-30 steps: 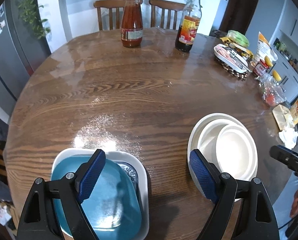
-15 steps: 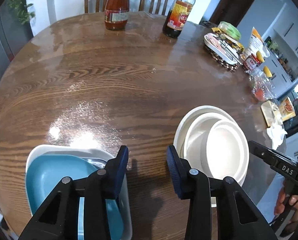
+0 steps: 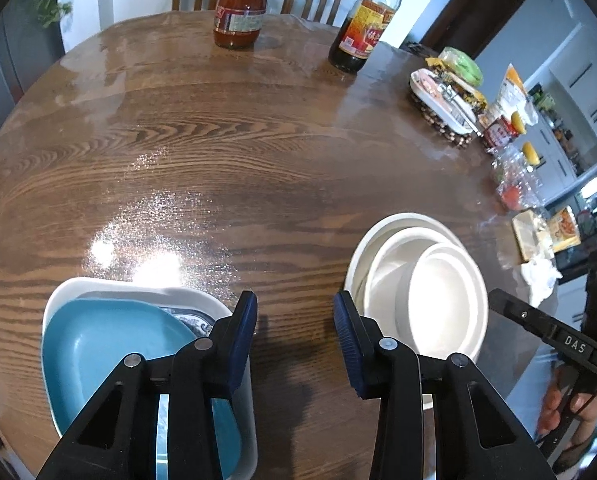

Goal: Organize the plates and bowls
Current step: 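Close both grippers on the rim of the nested white bowls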

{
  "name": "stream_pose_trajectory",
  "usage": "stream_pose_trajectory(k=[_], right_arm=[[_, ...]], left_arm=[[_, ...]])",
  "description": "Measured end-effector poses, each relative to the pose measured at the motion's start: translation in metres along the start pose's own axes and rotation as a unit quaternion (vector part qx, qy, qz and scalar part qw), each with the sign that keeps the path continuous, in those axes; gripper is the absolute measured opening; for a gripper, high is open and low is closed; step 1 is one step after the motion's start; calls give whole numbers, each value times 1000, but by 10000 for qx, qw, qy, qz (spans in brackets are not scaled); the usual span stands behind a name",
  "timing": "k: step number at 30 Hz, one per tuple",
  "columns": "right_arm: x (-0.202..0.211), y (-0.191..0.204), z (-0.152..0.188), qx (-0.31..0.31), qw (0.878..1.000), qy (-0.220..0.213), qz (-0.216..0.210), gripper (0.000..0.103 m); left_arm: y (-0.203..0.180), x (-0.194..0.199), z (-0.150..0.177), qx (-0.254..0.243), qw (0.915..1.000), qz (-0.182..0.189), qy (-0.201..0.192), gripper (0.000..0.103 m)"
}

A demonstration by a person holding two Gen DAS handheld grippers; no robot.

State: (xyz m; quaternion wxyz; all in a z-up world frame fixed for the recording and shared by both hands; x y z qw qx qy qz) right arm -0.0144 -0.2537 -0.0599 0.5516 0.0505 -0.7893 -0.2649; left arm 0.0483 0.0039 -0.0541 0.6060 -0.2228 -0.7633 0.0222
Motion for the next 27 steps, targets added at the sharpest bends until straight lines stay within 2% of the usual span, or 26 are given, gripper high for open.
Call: stream_pose_trajectory(k=[16,20,23,27], right_arm=[[-7,7,0,175,9995,89,252,25],[-10,8,-4,157,9993,147,291,25],[-19,6,-10,31,9988,403,274,26],[-25,7,-13,71,9980,542,317,26]], left_arm=[[-11,-6,2,-173,9998,-21,100,41],[-7,-14,-4,-81,9990,99,418,41],[-5,-25,-9,55,9964,227,810,41],[-12,-22,-10,-145,9973,-36,716,41]])
Point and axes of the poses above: each gripper's, at about its wrist camera, not at the fingertips, and x roughly against the way its jaws point, y to its left, z to its underside, the point moved 3 cm from there along -x, roughly the way its jaws point, and after that the axes turned 6 degrees about y, right-handed, at the moved point
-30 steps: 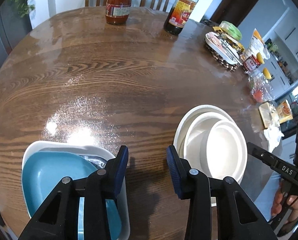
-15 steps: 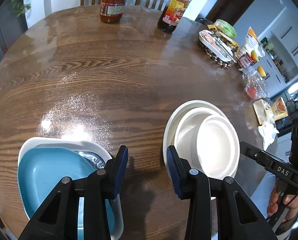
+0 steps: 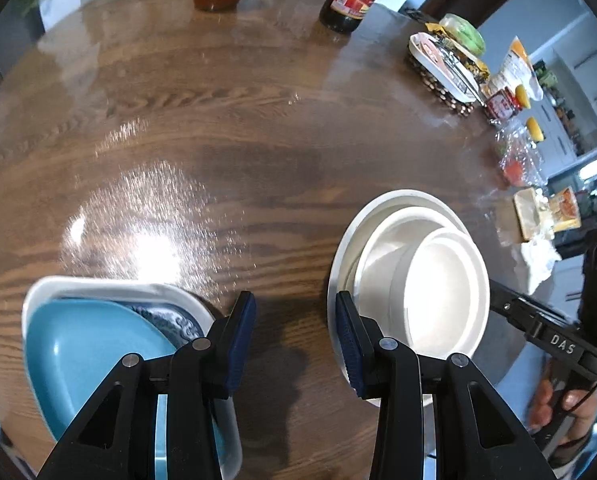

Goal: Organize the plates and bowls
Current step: 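Close both grippers on the rim of the nested white bowls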

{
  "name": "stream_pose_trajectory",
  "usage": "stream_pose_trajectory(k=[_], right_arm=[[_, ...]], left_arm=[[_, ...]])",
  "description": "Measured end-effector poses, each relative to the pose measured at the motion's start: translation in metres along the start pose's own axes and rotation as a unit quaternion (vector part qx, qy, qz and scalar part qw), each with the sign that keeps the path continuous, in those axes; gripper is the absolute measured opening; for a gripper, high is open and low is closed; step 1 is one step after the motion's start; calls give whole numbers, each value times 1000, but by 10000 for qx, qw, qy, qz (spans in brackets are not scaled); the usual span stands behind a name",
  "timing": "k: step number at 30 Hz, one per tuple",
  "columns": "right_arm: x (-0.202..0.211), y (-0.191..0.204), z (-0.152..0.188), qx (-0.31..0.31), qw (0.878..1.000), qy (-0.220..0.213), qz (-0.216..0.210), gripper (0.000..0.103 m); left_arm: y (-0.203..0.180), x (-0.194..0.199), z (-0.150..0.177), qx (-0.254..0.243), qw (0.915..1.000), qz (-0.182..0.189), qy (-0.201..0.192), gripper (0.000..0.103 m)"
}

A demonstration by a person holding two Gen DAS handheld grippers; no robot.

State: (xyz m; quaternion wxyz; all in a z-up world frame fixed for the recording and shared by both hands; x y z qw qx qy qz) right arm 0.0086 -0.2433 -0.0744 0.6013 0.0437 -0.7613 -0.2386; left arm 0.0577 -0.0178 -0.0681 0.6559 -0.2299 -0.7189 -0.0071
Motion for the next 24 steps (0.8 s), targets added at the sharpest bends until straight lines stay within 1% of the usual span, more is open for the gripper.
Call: stream_pose_trajectory(k=[3,7,9,11,13,14,15,18,21,24], right_arm=[[-4,0,2,-39,10000,47,-68,26],[-7,-2,3,-106,9998,42,-177,26],[-7,-3,4,-134,9997,28,-210,26],[-6,-2,5,-122,9997,18,-204,23],[-5,1,5,-69,9997,-1,-234,17],[-5,4,6,-50,9996,-23,-291,11],[-5,6,7,-41,9994,-46,-330,10],[-3,7,10,-11,9994,-194,-303,9],[-2,5,11,-64,9991,-209,-363,10],[-1,9,12,48,9994,-268,-203,9]], left_arm=[[2,-5,3,51,10000,3,41,41],[4,-5,4,88,10000,40,-13,41],[2,-4,6,36,9999,-81,-110,41],[-2,-3,6,-42,9995,-232,-214,41],[-5,-2,7,-111,9988,-352,-309,40],[-6,-2,8,-154,9985,-387,-354,39],[-8,-2,9,-187,9983,-393,-398,36],[-11,-2,11,-224,9972,-472,-529,33],[-13,-2,12,-250,9957,-622,-645,33],[-15,-1,13,-249,9943,-730,-732,33]])
Point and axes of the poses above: each gripper's, at about its wrist camera, not at the fingertips, and x roughly against the way its jaws point, y to its left, z to its underside, the point moved 3 cm from there along -x, roughly the way its jaws point, and after that the axes turned 6 degrees about y, right-handed, at the moved point
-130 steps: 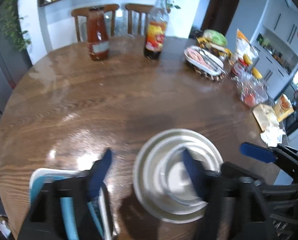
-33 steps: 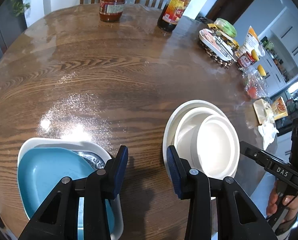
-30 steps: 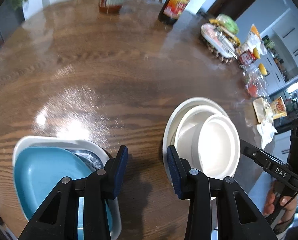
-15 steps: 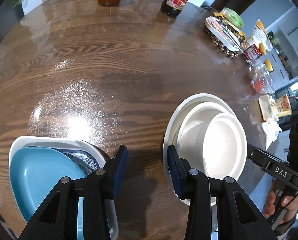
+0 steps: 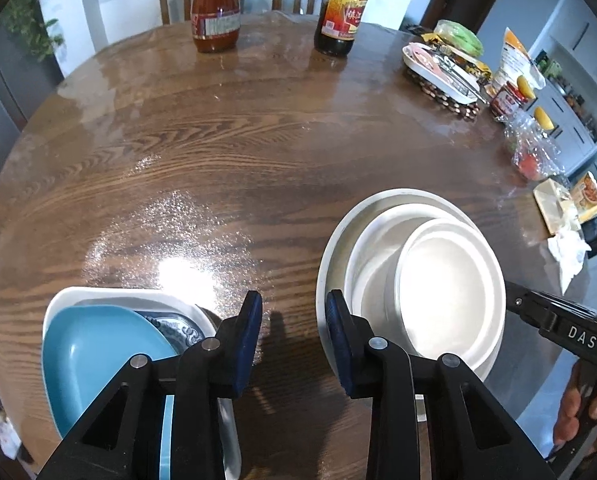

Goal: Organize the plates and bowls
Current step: 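Close both grippers on the rim of the nested white bowls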

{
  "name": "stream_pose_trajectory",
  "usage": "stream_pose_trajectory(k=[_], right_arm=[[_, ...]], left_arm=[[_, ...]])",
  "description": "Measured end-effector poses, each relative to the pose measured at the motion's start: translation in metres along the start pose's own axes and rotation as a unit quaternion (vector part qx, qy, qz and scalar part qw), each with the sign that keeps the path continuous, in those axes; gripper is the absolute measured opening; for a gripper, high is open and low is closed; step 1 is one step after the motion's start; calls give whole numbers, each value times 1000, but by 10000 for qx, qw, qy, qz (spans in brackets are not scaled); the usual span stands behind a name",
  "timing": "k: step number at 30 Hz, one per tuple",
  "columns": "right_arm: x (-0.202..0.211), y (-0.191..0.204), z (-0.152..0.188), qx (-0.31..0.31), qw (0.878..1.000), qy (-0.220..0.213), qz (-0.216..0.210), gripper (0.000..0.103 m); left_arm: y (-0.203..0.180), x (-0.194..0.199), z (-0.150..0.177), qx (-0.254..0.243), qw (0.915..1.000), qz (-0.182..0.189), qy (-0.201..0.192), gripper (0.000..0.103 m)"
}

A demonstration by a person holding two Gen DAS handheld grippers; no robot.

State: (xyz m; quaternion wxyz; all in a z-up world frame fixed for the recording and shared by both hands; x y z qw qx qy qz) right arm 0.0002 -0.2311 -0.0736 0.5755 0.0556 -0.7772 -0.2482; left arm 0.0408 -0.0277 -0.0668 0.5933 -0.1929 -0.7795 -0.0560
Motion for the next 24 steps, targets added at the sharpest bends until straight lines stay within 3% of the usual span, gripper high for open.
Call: stream_pose_trajectory(k=[6,24], right_arm=[[-1,3,-2,112,9997,-80,188,9],[-2,5,-3,219,9990,-113,368,9]], left_arm=[[1,1,1,152,9998,41,-75,30],[-4,1,1,-55,9998,-82,-151,30]])
Point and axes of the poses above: each gripper's, at about its wrist camera, not at the fingertips, and x roughly against the way its jaws point, y to its left, z to its underside, the point moved 3 cm from there along -x, roughly the way its jaws point, and after that the axes turned 6 degrees about y, right-handed, at the moved point
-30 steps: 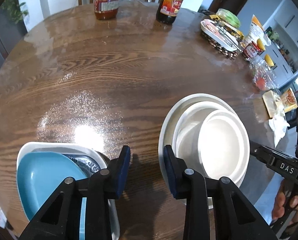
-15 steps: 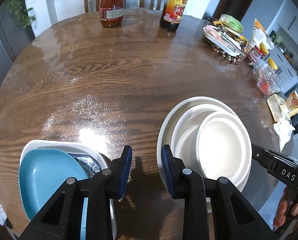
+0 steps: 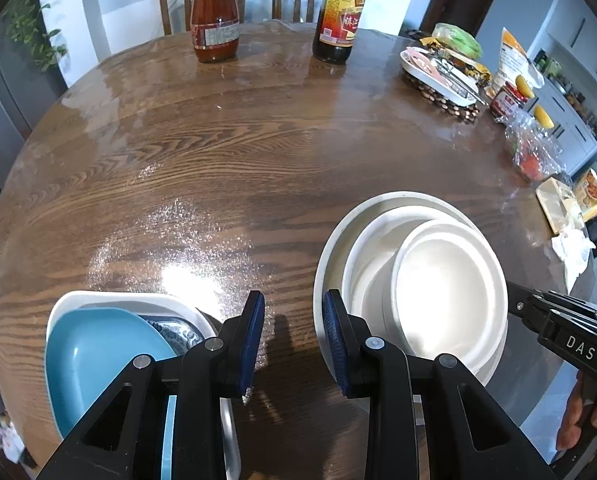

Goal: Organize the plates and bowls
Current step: 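Close both grippers on the rim of the nested white bowls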

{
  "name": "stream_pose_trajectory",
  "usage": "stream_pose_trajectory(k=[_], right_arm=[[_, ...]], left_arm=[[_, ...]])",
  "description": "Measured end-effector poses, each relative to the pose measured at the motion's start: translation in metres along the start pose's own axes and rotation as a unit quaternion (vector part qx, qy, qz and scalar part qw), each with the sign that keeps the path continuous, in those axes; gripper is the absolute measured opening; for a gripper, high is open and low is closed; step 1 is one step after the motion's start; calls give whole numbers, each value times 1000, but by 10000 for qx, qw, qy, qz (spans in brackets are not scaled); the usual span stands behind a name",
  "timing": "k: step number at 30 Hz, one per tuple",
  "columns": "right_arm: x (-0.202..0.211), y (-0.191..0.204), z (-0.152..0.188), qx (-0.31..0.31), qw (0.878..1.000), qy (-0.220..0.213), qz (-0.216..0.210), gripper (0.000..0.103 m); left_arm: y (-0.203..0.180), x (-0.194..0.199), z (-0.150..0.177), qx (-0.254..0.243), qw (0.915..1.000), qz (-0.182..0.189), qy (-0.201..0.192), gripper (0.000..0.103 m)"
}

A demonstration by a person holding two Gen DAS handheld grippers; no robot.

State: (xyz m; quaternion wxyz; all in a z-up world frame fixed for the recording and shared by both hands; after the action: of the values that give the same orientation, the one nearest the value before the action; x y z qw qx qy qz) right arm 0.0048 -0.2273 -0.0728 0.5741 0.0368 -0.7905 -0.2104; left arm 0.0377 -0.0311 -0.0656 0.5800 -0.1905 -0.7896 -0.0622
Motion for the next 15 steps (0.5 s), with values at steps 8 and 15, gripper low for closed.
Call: stream_pose_trajectory(k=[8,15], right_arm=[[0,1,1,-6,10000,9,-25,10],[0,1,0,-7,10000,4,-25,10]], left_arm=[[-1,0,0,-54,10000,3,-75,30],[-10,0,1,-157,9997,141,-99,6]])
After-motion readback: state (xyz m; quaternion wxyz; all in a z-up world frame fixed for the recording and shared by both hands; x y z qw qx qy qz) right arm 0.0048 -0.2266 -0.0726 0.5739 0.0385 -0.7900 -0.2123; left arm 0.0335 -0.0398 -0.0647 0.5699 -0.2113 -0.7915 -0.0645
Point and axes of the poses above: each gripper's, at about its wrist camera, not at the fingertips, and x roughly against the way its jaws point, y to its left, z to its underside, the point moved 3 cm from there along -x, roughly the way its jaws point, and after that the axes turned 6 degrees about y, right-handed, at the moved point
